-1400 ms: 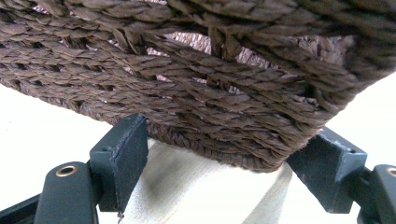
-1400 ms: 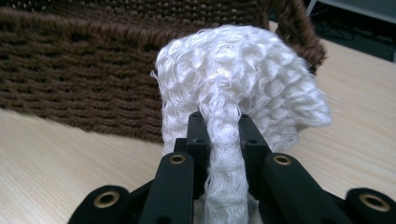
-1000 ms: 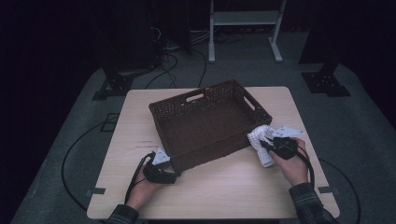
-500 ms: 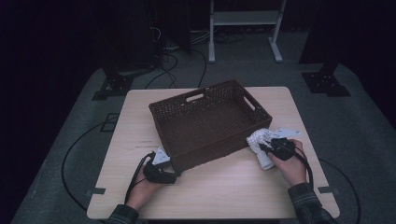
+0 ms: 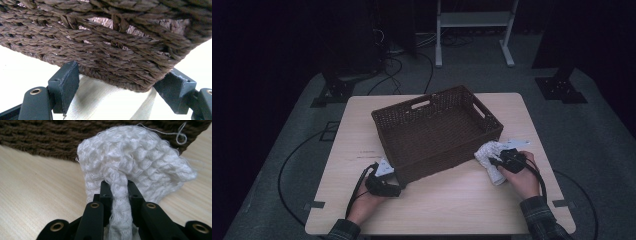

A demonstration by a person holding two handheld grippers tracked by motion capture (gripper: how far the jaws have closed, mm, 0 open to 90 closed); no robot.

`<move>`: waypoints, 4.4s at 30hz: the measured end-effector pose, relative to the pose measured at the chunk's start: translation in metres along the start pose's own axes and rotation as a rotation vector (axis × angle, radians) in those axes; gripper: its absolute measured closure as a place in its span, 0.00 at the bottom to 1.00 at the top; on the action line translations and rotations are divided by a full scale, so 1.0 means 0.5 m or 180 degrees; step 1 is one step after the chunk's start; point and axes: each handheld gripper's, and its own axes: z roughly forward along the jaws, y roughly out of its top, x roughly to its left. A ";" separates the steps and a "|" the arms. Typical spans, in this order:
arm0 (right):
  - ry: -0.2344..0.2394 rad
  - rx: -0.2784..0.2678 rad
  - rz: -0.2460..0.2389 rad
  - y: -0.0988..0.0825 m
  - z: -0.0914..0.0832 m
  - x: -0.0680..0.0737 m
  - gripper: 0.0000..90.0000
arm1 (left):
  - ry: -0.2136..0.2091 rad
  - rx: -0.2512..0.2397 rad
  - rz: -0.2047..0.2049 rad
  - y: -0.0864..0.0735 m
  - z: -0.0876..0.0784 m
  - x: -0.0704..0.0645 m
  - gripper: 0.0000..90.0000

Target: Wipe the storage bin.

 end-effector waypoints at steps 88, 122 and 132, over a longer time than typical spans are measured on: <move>0.0263 -0.0252 -0.0244 0.040 -0.011 0.068 0.87 | 0.0000 0.0000 0.0000 0.000 0.000 0.000 0.25; 0.0354 -0.0291 -0.0304 0.032 -0.015 0.078 0.87 | 0.0001 0.0000 0.0000 0.000 0.000 0.000 0.25; 0.0313 -0.0514 -0.0289 0.048 -0.040 0.075 0.87 | 0.0003 0.0001 -0.0006 0.001 0.001 -0.001 0.25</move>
